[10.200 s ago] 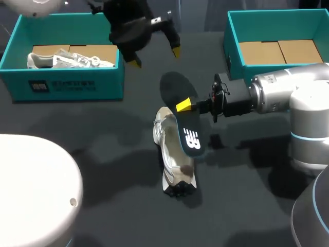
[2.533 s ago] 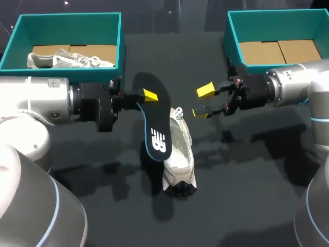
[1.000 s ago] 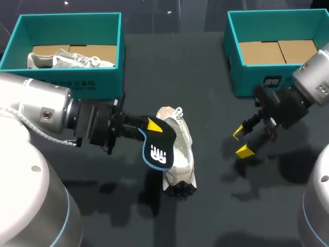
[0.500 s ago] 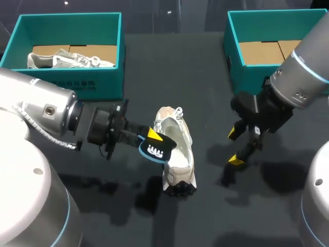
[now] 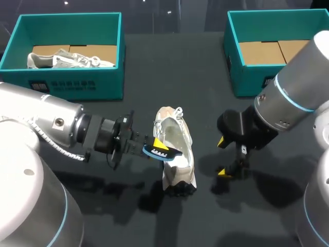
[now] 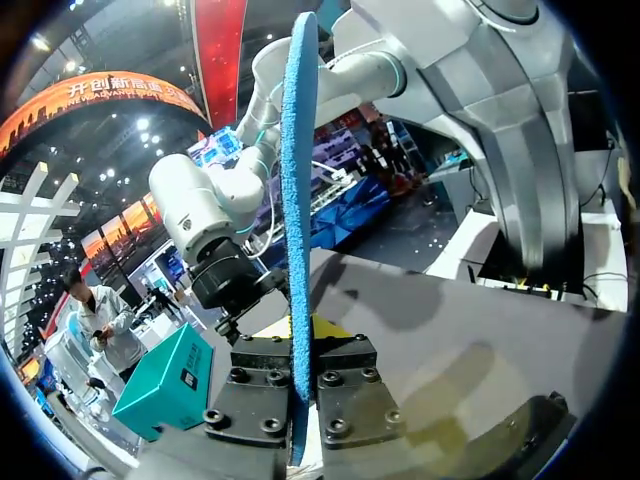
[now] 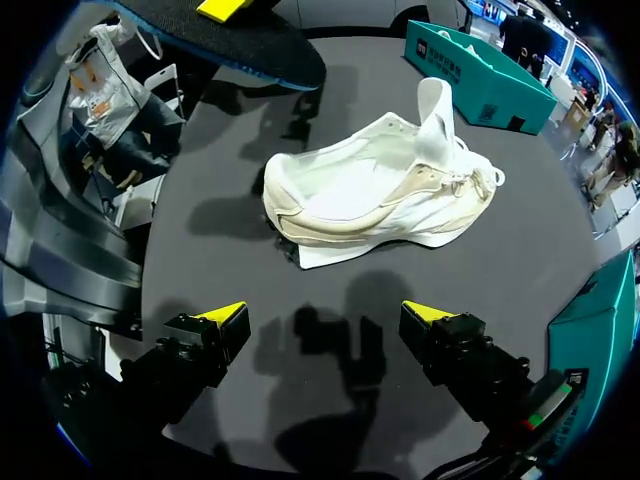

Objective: Take the shoe out of the shoebox, open the shoe tongue, remove and reinsert the insole, then place the shoe into the shoebox

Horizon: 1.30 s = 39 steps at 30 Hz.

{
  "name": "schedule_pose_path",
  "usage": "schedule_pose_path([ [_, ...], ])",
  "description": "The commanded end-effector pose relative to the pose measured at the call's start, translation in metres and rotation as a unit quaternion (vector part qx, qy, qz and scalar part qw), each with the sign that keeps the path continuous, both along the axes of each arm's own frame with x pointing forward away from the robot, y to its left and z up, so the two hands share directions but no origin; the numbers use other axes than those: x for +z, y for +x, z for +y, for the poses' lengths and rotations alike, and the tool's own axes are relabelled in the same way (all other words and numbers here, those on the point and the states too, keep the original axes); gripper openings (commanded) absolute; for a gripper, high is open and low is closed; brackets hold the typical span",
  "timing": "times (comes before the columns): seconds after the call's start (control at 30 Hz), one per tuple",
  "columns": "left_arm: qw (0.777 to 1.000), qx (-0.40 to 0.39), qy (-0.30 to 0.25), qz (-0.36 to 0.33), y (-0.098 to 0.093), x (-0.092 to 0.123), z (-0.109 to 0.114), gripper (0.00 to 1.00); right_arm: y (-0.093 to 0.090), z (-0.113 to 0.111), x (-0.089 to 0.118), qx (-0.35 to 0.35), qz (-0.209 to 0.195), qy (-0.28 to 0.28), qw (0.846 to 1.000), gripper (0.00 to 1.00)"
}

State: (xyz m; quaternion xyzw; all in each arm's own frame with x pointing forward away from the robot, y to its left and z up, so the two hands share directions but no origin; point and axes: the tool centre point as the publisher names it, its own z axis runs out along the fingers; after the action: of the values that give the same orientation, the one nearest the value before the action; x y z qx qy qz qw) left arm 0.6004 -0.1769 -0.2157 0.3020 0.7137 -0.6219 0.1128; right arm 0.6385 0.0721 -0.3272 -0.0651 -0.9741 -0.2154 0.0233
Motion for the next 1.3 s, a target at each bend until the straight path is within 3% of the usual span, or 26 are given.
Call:
schedule_pose_path([
  [0.03,1.000,0.000,0.000,0.000,0.001,0.000,-0.001,0.00,-0.001,0.001,-0.002,-0.001,-0.001,0.000,1.000,1.00],
  [0.23,1.000,-0.002,-0.012,0.009,-0.007,-0.018,-0.016,0.00,0.007,0.008,-0.010,0.001,-0.010,0.003,1.000,1.00],
  [0.7,0.999,0.024,-0.024,0.027,0.001,-0.033,-0.018,0.00,0.027,0.035,-0.026,0.029,-0.039,-0.006,0.999,1.00],
  [1.3,0.998,0.039,-0.030,0.033,0.006,-0.045,-0.012,0.00,0.029,0.058,-0.034,0.053,-0.034,-0.003,0.998,1.00],
])
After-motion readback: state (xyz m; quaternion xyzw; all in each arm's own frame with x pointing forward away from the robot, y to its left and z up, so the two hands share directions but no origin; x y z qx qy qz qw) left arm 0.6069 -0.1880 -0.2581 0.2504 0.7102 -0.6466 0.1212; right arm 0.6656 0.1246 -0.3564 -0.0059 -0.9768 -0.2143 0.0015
